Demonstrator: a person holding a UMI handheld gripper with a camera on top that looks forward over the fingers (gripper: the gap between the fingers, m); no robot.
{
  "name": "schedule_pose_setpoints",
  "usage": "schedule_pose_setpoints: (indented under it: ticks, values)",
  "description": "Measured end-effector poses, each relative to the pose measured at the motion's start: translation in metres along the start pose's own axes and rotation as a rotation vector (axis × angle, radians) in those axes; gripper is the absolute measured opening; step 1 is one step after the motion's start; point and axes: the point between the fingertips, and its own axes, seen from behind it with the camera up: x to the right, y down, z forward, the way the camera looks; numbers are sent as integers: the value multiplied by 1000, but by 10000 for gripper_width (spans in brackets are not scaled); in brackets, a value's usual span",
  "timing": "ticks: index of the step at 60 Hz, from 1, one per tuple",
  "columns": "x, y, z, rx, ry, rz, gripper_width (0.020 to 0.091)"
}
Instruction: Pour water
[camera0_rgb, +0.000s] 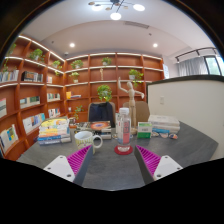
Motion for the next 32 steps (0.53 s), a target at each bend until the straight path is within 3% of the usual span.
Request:
schedule_pose_setpoints:
  ticks: [32]
  values:
    - [-16,-18,-41,30,27,0,885]
